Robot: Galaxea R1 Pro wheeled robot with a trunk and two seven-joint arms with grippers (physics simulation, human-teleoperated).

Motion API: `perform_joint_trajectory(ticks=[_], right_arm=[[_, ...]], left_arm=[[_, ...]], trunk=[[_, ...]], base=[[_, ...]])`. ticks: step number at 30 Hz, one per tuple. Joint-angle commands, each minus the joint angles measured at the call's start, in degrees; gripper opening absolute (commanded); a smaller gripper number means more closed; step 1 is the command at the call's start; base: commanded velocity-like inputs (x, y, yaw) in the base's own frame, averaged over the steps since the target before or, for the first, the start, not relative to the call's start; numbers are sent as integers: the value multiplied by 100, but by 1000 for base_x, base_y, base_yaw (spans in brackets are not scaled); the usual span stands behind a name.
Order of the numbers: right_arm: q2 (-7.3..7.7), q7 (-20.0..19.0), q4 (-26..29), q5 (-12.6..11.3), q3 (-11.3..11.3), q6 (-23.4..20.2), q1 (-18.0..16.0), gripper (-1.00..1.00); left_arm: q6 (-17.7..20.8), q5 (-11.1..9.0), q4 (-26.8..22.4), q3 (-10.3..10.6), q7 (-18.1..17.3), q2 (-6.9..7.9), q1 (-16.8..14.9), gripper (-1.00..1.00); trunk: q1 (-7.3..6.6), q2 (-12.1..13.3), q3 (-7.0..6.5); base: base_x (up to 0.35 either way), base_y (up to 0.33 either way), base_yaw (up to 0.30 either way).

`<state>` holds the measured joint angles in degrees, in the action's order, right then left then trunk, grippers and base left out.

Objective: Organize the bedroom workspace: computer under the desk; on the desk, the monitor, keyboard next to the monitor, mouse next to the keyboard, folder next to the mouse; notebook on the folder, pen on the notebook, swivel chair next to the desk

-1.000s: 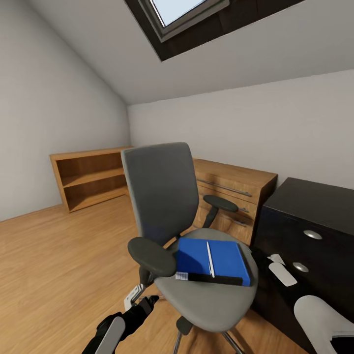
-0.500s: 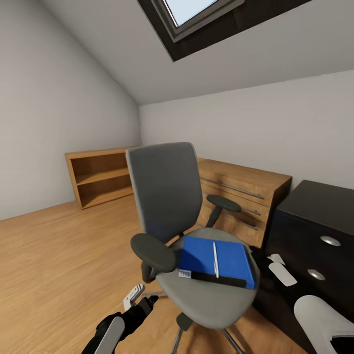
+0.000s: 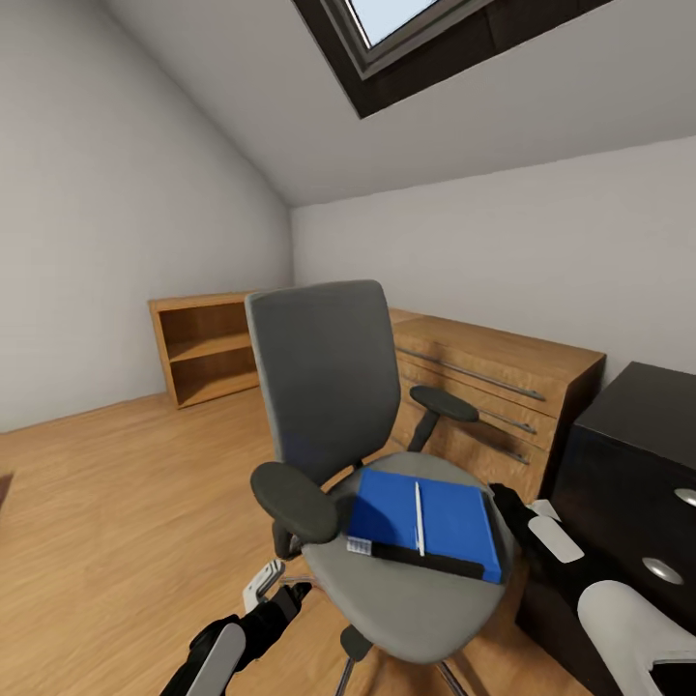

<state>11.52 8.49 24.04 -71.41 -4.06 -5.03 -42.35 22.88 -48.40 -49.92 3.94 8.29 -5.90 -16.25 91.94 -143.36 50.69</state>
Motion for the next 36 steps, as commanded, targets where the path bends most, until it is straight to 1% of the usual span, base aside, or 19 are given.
perform_joint_trajectory(ticks=[1, 9, 12, 17, 22, 30, 36], right_arm=[[8, 41, 13, -31, -42, -7, -1, 100], [3, 39, 13, -31, -42, -7, -1, 100], [1, 39, 13, -31, -42, -7, -1, 100], [-4, 39, 13, -29, -44, -4, -1, 100], [-46, 39, 16, -23, -55, 1, -1, 100], [-72, 39, 21, -16, -67, 3, -1, 100], [-121, 31, 22, 5, -72, 9, -1, 100]], left_arm=[[15, -62, -13, 9, 53, 1, -1, 100], [23, -49, -17, 10, 50, -2, -1, 100], [23, -51, -20, 10, 50, 0, -1, 100], [20, -52, -25, 10, 51, 1, -1, 100], [17, -61, -27, 4, 56, 7, -1, 100], [9, -58, -6, -15, 64, 13, 0, 100], [6, -37, 15, -54, 72, 33, 55, 100]], trunk=[[2, -3, 7], [2, -3, 7], [2, -3, 7], [2, -3, 7], [2, -3, 7], [2, -3, 7], [2, -3, 7]], base=[[291, -101, 8], [311, -142, 3], [187, -80, 0], [60, -26, 0], [13, -6, 0], [2, -1, 0], [0, 0, 0]])
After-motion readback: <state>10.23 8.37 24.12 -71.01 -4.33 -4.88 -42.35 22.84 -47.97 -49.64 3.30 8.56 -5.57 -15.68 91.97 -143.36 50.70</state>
